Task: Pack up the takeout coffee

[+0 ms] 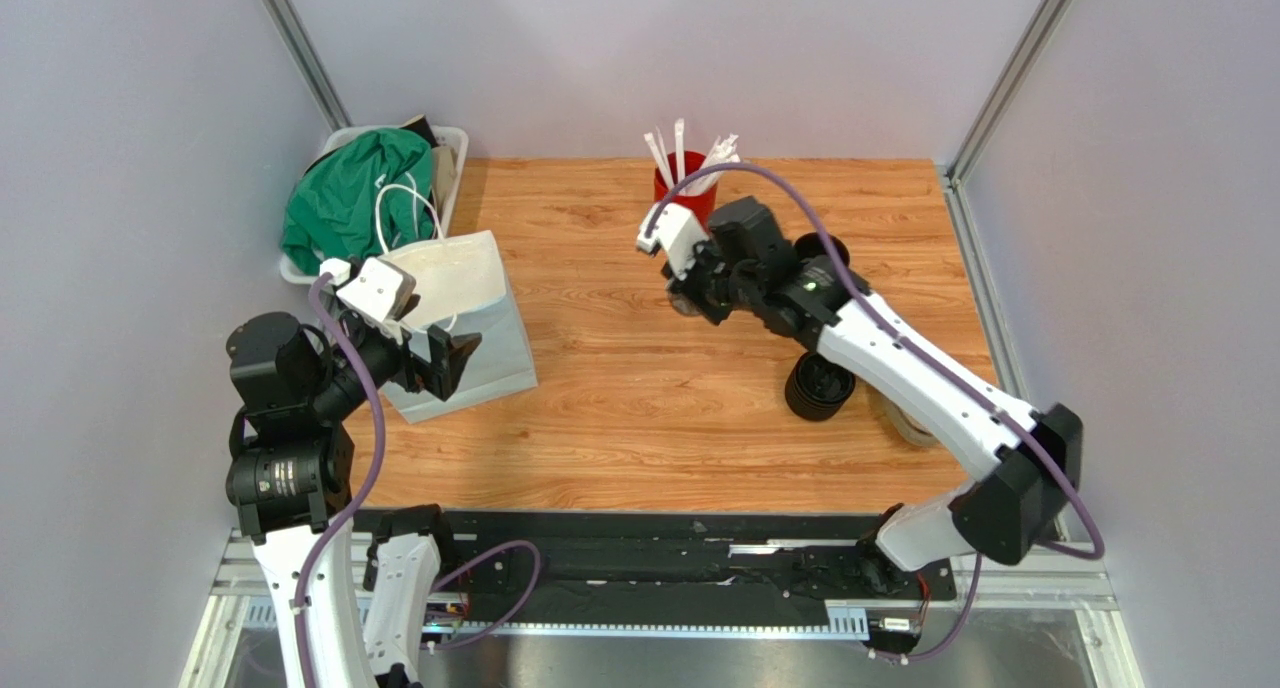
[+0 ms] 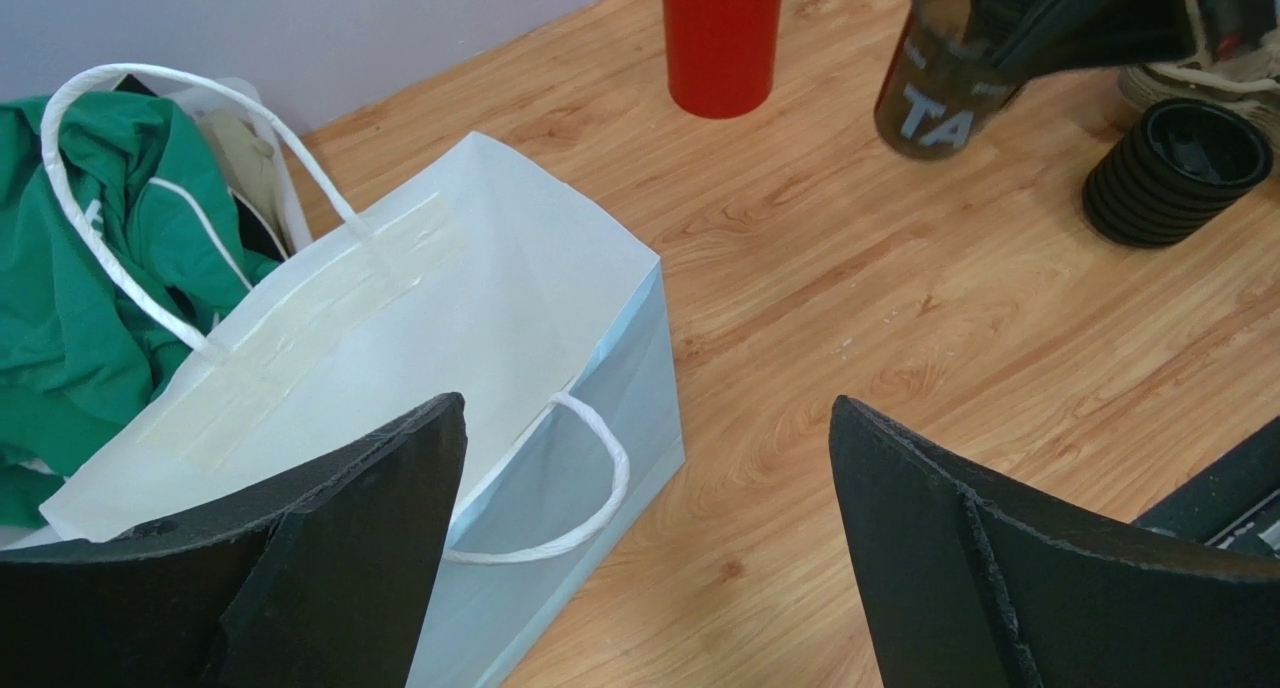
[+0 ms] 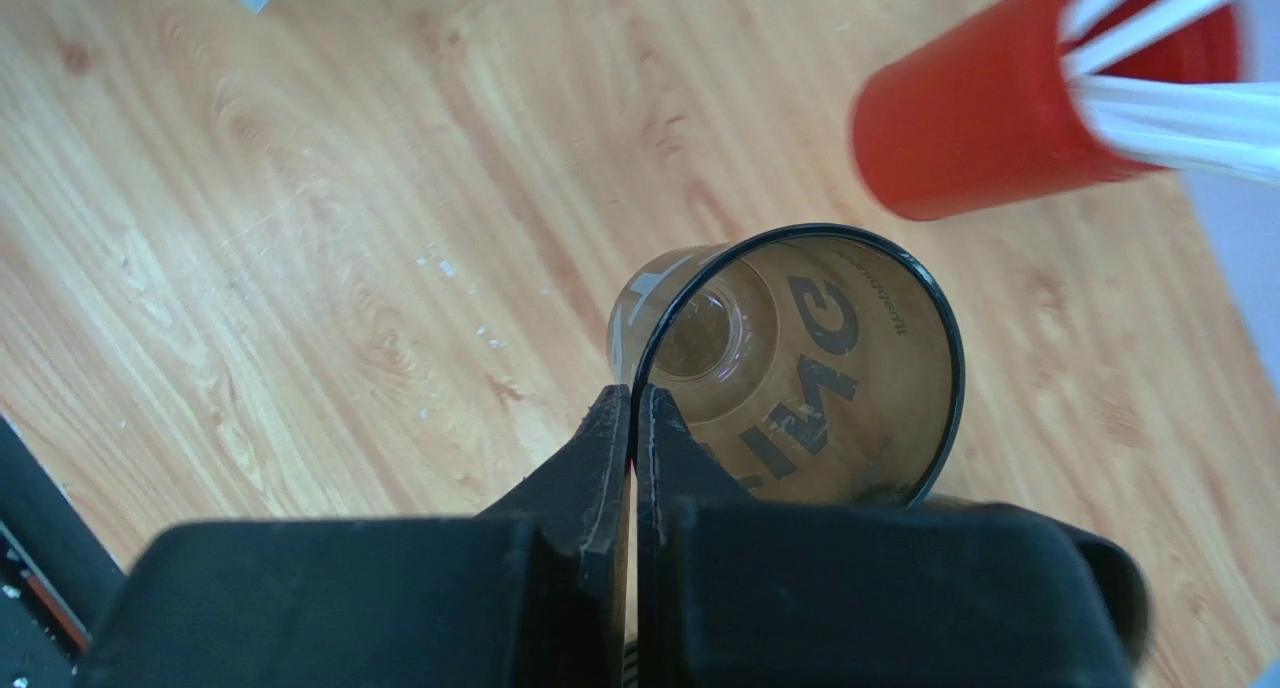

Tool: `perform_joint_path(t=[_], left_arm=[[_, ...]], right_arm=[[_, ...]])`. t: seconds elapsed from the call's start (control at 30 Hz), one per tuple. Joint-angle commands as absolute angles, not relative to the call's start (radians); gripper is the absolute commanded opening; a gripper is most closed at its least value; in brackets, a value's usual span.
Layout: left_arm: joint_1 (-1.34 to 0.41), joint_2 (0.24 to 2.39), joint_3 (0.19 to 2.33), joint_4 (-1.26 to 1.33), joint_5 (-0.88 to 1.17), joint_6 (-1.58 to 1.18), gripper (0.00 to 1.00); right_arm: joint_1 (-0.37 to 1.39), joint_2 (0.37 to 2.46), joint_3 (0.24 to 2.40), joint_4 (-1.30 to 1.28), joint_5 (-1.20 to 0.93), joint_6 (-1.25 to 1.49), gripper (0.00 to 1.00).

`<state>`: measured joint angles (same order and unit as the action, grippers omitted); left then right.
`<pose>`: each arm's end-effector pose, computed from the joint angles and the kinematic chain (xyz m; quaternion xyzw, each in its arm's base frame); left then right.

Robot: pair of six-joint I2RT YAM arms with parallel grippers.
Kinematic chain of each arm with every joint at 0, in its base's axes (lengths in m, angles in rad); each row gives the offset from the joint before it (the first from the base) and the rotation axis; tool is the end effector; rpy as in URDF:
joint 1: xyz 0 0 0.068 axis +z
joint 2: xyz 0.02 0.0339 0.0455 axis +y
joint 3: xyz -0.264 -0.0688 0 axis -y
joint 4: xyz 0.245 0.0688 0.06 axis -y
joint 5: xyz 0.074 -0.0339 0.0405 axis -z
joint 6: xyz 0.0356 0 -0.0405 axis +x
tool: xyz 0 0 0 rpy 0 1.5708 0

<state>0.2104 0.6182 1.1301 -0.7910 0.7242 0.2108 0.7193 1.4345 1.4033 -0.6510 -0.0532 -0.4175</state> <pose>0.0889 -0.0051 0.4111 0.2134 0.7468 -0.1590 0.6095 0.2364 0.2096 0.3583 -0.4955 0.7545 0.0883 0.4212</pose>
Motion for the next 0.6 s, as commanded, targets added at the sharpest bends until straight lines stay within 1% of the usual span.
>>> perform_joint_path(t=[0.0, 0.2, 0.3, 0.57], left_arm=[[0.227, 0.621, 1.127, -0.761, 0.729, 0.195, 0.99], [0.236, 0.617, 1.124, -0.756, 0.729, 0.192, 0.99], [0.242, 0.615, 1.124, -0.756, 0.730, 0.189, 0.99], [0.250, 0.611, 1.118, -0.749, 0.730, 0.186, 0.99]], right_arm=[[0.776, 1.525, 1.394, -0.660, -0.023, -0.445, 0.00], [0.828, 1.600, 1.370, -0.634, -0.022, -0.425, 0.00], [0.842, 1.615, 1.345, -0.592, 0.029, -0.417, 0.00], [0.853, 1.657, 1.324, -0.552, 0.044, -0.397, 0.00]])
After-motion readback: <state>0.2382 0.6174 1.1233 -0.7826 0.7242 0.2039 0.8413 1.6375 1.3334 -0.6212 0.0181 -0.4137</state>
